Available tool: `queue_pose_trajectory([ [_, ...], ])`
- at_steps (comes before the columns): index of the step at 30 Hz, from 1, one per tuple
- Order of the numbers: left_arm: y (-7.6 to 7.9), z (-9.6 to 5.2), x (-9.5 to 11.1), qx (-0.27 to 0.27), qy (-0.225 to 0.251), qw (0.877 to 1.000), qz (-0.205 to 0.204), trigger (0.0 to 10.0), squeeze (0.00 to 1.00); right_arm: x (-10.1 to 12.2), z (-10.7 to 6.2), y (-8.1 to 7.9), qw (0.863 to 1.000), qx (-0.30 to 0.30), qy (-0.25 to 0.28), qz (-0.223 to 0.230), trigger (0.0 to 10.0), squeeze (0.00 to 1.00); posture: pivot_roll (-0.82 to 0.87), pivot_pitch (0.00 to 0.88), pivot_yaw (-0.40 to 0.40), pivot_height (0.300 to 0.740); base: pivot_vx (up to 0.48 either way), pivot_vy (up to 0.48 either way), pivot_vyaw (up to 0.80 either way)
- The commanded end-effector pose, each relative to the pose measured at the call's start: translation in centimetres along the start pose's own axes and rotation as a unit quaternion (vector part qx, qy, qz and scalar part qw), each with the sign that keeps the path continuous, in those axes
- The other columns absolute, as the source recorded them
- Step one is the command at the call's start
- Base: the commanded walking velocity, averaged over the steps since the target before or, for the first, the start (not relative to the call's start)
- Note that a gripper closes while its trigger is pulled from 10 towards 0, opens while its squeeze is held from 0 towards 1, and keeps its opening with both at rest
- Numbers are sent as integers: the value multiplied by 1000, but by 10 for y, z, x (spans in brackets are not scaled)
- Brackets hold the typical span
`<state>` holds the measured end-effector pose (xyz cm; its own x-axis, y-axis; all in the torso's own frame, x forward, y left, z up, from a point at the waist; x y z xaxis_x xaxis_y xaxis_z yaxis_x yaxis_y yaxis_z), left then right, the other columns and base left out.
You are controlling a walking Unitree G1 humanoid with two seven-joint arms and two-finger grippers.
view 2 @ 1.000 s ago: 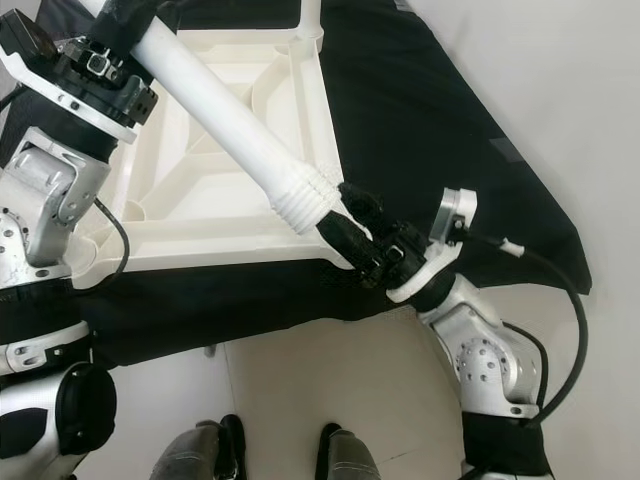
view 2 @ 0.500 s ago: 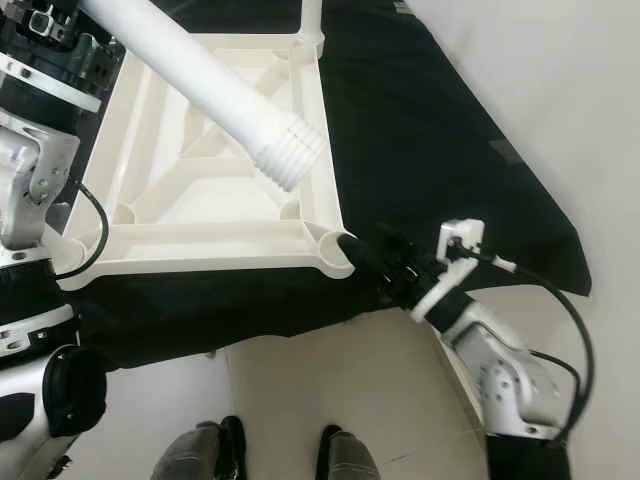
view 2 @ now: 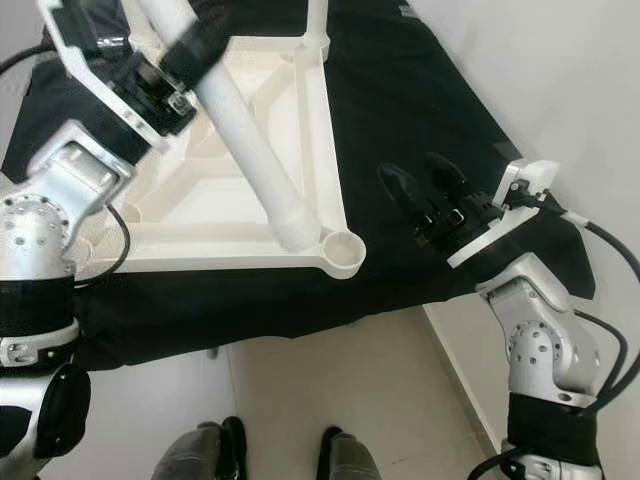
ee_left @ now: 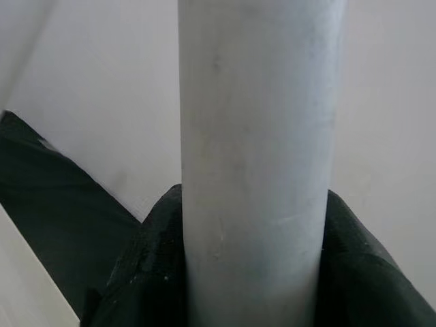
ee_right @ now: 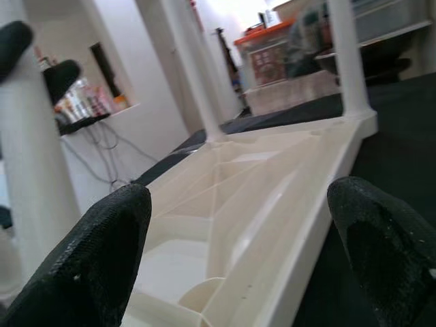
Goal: Building children table
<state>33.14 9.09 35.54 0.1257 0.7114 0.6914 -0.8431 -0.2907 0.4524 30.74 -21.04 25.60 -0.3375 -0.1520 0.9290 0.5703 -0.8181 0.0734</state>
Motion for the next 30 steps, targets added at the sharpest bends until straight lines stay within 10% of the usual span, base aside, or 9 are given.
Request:
queue_pose_trajectory([
  [1,10,-1,-16,-28,-37,998,47,0,0,5,6,-23,996,84,-12,-14,10000,0,-34,202,-12,740,0,0,0],
  [8,23,-5,-60,-93,-122,982,112,0,0,-2,30,-75,967,234,-75,-71,10000,0,-31,206,-13,740,0,0,0],
  [30,50,-12,-75,-208,-147,961,103,0,0,-28,43,-115,944,312,-106,-14,10000,0,-33,210,-21,740,0,0,0],
])
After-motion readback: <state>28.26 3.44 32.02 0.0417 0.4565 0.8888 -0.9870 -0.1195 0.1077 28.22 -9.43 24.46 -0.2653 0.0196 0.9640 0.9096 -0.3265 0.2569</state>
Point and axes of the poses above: a point about 5 cm out from each wrist's last joint towards the gripper, its own z axis pointing out of the wrist towards the gripper, its own x axis along the axis of the wrist's last joint, y = z × x, the point moved 3 cm from there along z, pointing out of the wrist towards the gripper, and after that the axes turned 13 degrees about -z, right-handed, at the moved point
